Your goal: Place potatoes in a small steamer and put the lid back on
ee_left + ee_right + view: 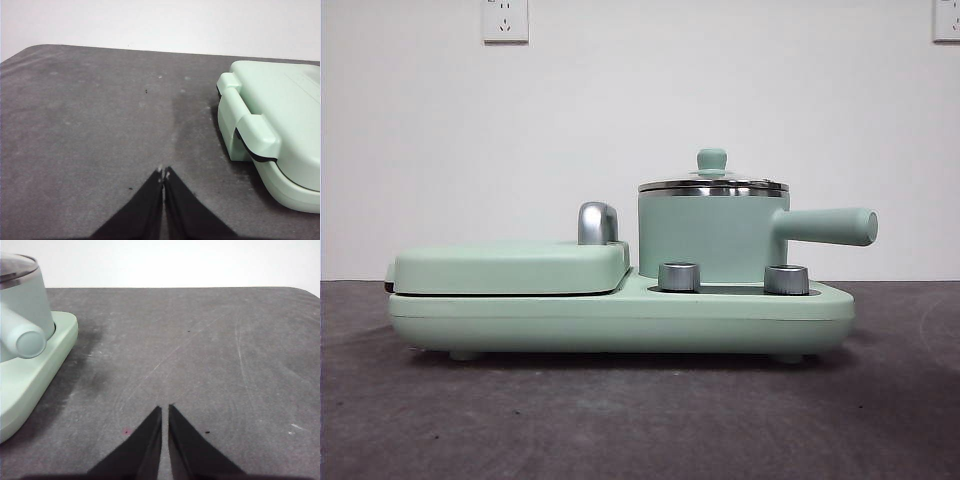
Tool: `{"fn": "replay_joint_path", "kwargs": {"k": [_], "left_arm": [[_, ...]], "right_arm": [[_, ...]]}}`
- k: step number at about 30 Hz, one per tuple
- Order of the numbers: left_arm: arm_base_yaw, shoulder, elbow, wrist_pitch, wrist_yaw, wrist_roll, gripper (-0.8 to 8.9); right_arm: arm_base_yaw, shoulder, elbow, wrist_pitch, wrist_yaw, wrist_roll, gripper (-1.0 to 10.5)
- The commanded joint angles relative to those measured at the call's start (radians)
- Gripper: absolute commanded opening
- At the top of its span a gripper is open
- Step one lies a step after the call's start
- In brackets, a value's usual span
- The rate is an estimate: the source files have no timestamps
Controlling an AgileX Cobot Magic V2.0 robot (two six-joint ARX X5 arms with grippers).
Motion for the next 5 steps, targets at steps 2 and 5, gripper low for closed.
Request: {"fn": "replay_joint_path", "kwargs": {"k": [2,5], "left_arm": [[0.001,-0.002,-0.019,-0.007,-0.002,0.010,0.06],[0.001,-0.002,-0.019,-0.007,-0.002,0.010,0.06]], "right_arm": [[0.001,-0.003,-0.005,0.013,0.004,-0.005,0.2],[0.001,-0.003,-0.005,0.013,0.004,-0.005,0.2]]}}
